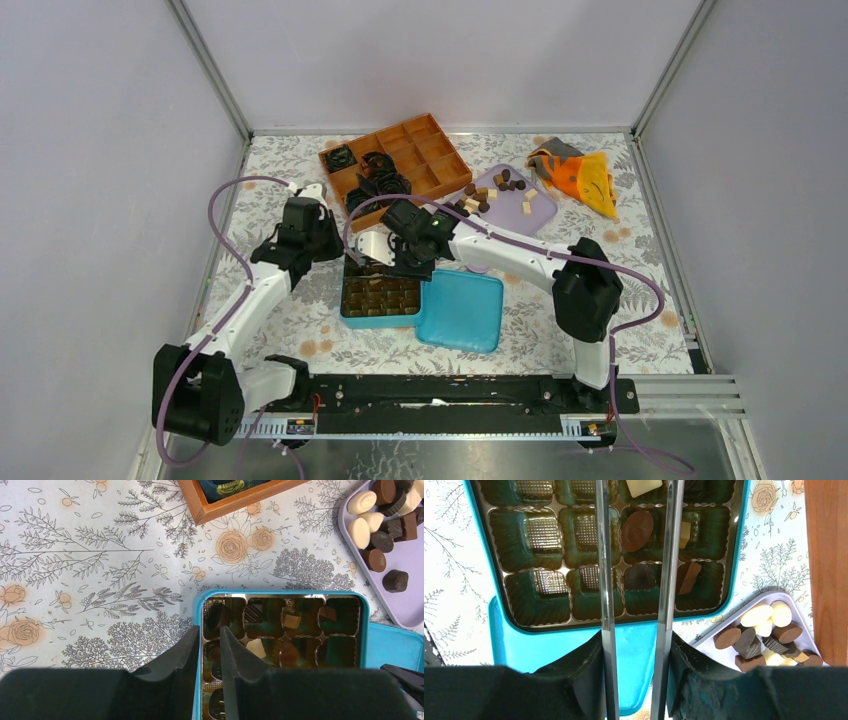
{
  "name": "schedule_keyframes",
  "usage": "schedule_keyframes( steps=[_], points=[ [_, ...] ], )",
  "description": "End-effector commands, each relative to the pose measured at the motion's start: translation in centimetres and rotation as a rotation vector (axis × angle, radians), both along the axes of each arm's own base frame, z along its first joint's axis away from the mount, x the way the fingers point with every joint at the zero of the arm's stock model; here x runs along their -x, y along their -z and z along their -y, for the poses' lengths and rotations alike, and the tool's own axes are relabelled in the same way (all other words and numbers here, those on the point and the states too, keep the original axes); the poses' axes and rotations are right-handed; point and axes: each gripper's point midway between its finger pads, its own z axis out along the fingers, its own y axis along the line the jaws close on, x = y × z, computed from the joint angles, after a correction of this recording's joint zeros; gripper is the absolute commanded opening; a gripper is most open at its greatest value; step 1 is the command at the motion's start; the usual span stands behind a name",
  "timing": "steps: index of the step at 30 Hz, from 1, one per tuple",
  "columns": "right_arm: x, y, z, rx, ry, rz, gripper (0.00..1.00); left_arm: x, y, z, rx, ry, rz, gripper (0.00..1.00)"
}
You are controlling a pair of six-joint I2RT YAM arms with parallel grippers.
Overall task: Pack the chocolate
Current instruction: Place the fake chocolate in the packing box.
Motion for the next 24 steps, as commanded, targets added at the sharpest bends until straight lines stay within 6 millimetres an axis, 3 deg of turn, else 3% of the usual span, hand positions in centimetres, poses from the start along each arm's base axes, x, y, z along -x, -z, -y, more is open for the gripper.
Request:
schedule_keyframes(
  steps=[1,6,10,13,18,24],
  points=[
    [-0.7,-1.4,-1.3,-0.052,0.005,0.007,0.45,-1.3,-2.3,-0.4,-0.001,-0.023,0.090,0.29],
    [-0.2,-3.1,-1.0,-0.089,-0.001,-0.006,0.42,-1.3,-4.2,-0.9,-0.013,-0.037,0.159,0.34],
    [0.4,-5.1,0.4,-0.142,-0.014,-0.017,0.41,-1.1,-6.9,-1.2,-0.025,-0.016,0.255,0.54],
    [0.6,-6.5,2.3,-0.179,-0.008,-0.029,0.40,-0.8,-8.6,-0.5,-0.001,0.029,0.322,0.75],
    [-0.9,-8.7,6.5,-0.265,0.084,-0.047,0.40,-0.1,-10.3,1.7,0.096,0.129,0.397,0.98],
    [-5.0,-9.2,14.0,-0.397,0.338,-0.074,0.41,0.1,-10.7,2.7,0.143,0.168,0.401,0.99]
  ],
)
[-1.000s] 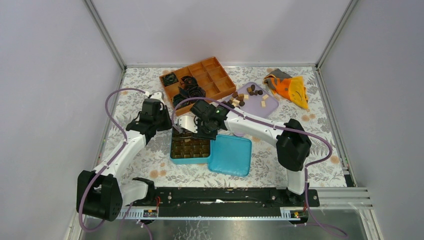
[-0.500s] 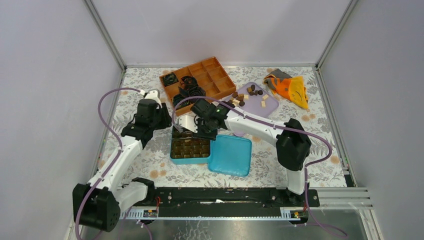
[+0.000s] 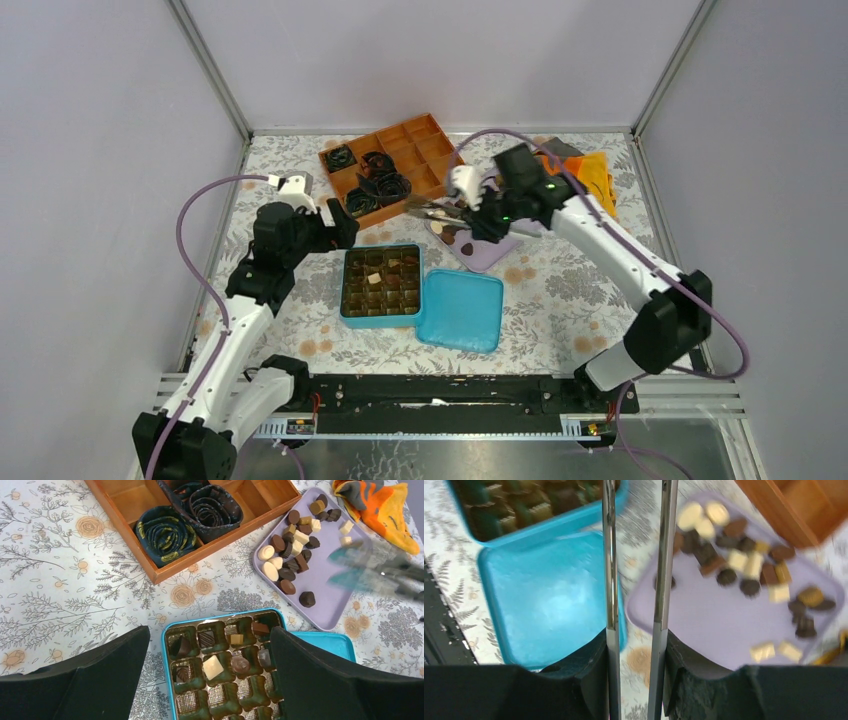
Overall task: Pack the chocolate
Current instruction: Place the fake chocolate in the packing box, then pick up the fake chocolate from the plate.
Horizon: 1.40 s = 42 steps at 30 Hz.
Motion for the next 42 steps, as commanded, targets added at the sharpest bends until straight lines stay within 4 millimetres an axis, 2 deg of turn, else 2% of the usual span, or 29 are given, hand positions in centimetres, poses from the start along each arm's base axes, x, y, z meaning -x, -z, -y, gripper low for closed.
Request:
schedule_keyframes(
  steps=[1,5,9,13,20,42],
  points=[
    [-1.8,-0.7,4.7,-0.130,0.161,-0.027,0.41,-0.5,-1.4,1.1,0.040,0.058,0.062,0.99],
    [-2.7,1.7,9.1,-0.129,0.314,-0.067,0.41,-0.6,-1.4,1.2,0.037,0.068,0.060,0.99],
    [-2.6,4.6,11.0,-0.094,0.385,-0.116,0.41,-1.1,-2.4,2.2,0.079,0.105,0.071,0.99],
    [-3.0,6.6,11.1,-0.067,0.408,-0.170,0.41,-1.8,-3.1,2.7,0.077,0.133,0.076,0.99],
    [-3.9,9.3,11.5,-0.009,0.454,-0.228,0.41,-1.6,-1.1,0.3,-0.043,0.058,0.048,0.99],
    [-5.0,11.7,12.6,0.077,0.519,-0.255,0.43,-1.2,-0.8,0.2,-0.043,0.052,0.048,0.99]
  ],
)
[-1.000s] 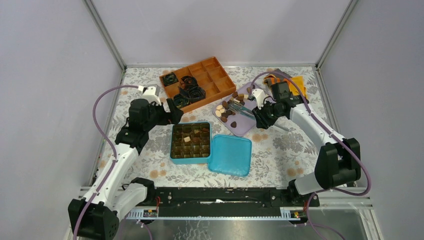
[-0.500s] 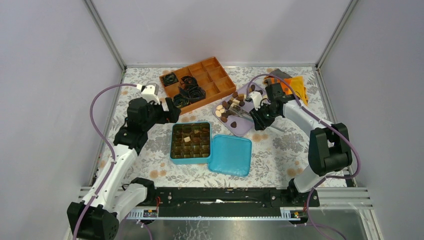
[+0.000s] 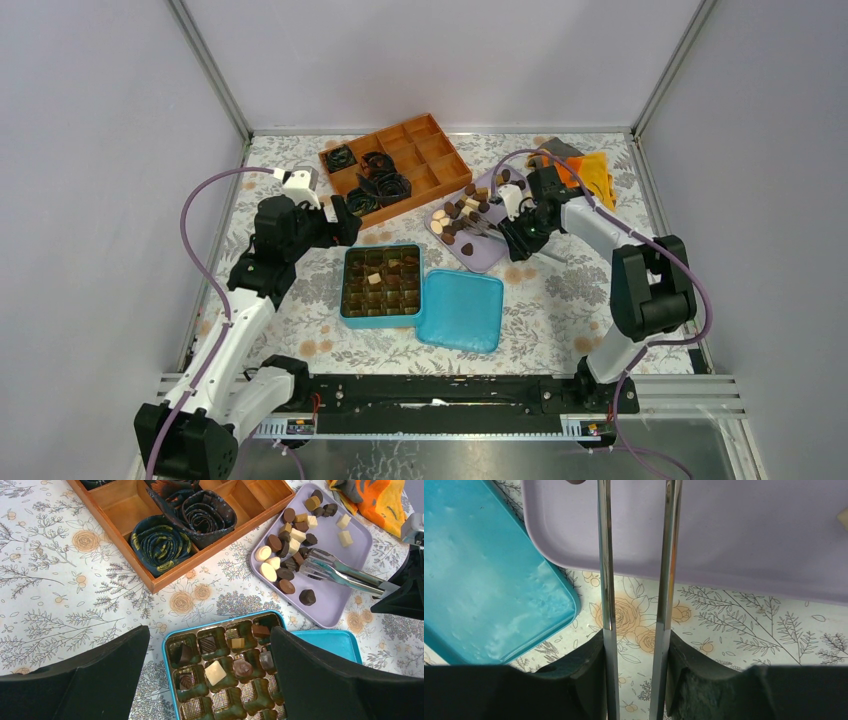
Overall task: Pack the chocolate
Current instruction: Pick up the fake chocolate from the plate.
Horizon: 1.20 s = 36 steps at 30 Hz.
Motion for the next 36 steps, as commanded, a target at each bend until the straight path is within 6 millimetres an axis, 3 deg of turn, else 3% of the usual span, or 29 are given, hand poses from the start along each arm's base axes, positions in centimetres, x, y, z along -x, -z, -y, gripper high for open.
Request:
schedule_keyframes(
  steps=[1,22,25,31,36],
  points=[
    [-2.3,-1.5,-0.1,0.004,0.028,0.067,0.43,-0.4,-0.3,-0.4,-0.015,-0.011,0.029,0.99],
    [-2.9,-1.0,-0.1,0.019,0.027,0.052,0.38,-0.3,-0.2,-0.1,-0.004,0.005,0.022,0.99],
    [-2.9,-1.2,-0.1,0.017,0.023,0.056,0.30,-0.3,-0.1,-0.1,-0.004,0.006,0.020,0.99],
    [-2.5,-2.5,0.2,0.016,0.018,0.099,0.01,-0.2,-0.1,0.2,0.000,0.019,0.021,0.99],
    [-1.7,-4.2,0.1,-0.013,0.000,0.146,0.00,-0.2,0.3,0.1,-0.003,0.016,0.008,0.99]
  ],
)
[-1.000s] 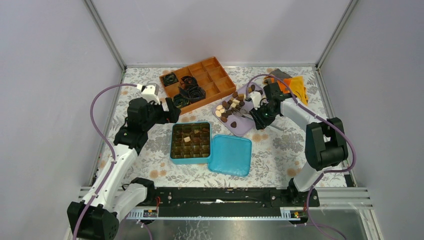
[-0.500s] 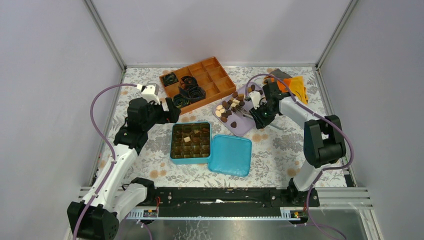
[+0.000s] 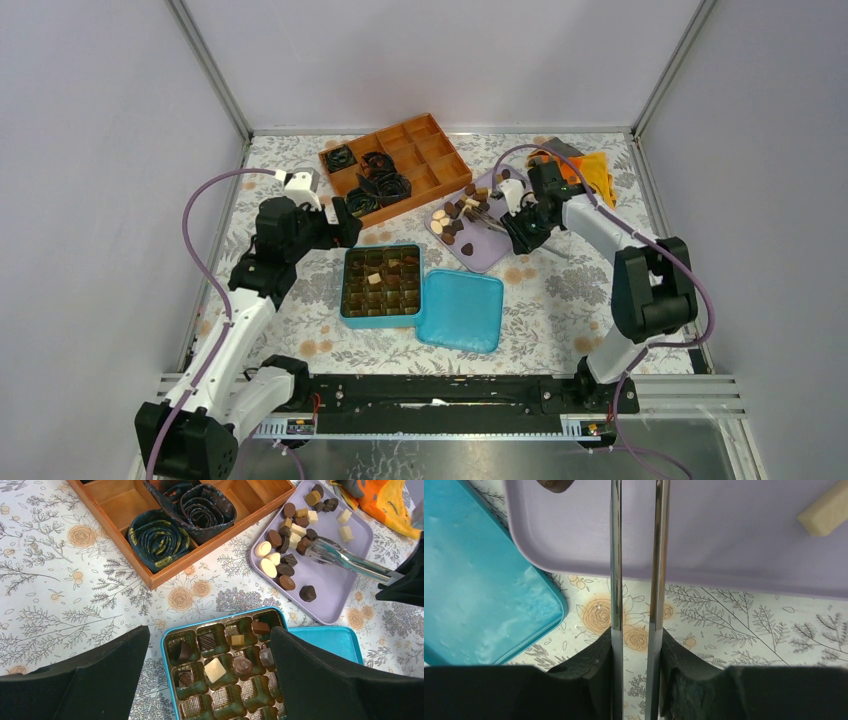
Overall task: Pack the chocolate
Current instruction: Pick up the fake chocolate from the plate.
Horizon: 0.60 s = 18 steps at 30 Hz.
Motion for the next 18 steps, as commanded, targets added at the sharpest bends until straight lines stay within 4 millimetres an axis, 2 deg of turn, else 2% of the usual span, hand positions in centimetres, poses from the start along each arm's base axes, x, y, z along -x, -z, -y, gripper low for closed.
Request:
schedule_keyframes(
  steps=[1,8,18],
  points=[
    [-0.1,-4.0,-0.5,-0.059,-0.032,0.120,0.00,-0.4,-0.1,-0.1,-0.005,0.004,0.016,0.99],
    [1.5,-6.0,-1.3,-0.124,-0.109,0.153,0.00,-0.3,0.1,-0.2,-0.014,-0.001,0.008,0.99],
    [6.0,-11.3,-4.3,-0.283,-0.420,0.225,0.00,0.2,-0.4,-1.0,-0.041,-0.027,0.033,0.99]
  ],
)
